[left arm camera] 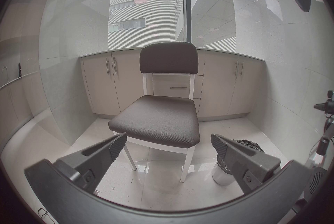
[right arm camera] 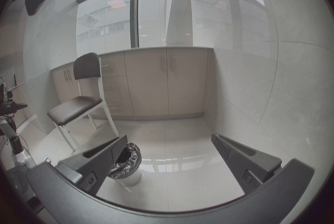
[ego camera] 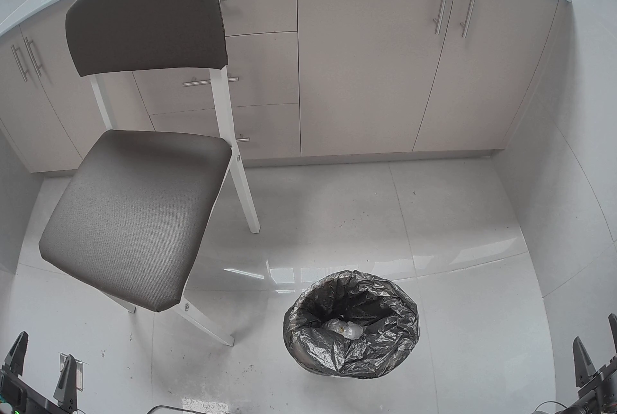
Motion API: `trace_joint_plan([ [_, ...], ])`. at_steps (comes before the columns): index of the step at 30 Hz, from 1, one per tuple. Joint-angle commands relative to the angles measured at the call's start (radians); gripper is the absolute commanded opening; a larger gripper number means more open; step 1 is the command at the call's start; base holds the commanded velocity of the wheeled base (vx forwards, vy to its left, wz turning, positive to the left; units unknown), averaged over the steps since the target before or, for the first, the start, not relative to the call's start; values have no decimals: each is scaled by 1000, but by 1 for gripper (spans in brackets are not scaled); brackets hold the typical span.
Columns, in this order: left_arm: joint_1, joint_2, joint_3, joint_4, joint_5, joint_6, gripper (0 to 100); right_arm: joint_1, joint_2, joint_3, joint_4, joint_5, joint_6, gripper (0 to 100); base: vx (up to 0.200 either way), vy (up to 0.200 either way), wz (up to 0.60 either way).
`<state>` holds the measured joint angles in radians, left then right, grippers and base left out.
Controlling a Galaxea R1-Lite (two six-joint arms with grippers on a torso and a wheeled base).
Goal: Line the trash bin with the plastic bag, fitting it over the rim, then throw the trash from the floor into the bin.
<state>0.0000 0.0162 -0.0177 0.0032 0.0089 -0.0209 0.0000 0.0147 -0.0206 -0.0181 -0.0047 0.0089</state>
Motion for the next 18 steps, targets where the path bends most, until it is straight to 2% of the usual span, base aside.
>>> trace_joint_plan([
  [1,0,-16,16,0,0,-2,100,-2,-15,21,18,-5,-14,100,0,0,0],
  [18,0,-15,16,0,0,4,100,0,-15,21,18,-3,-12,100,0,0,0],
])
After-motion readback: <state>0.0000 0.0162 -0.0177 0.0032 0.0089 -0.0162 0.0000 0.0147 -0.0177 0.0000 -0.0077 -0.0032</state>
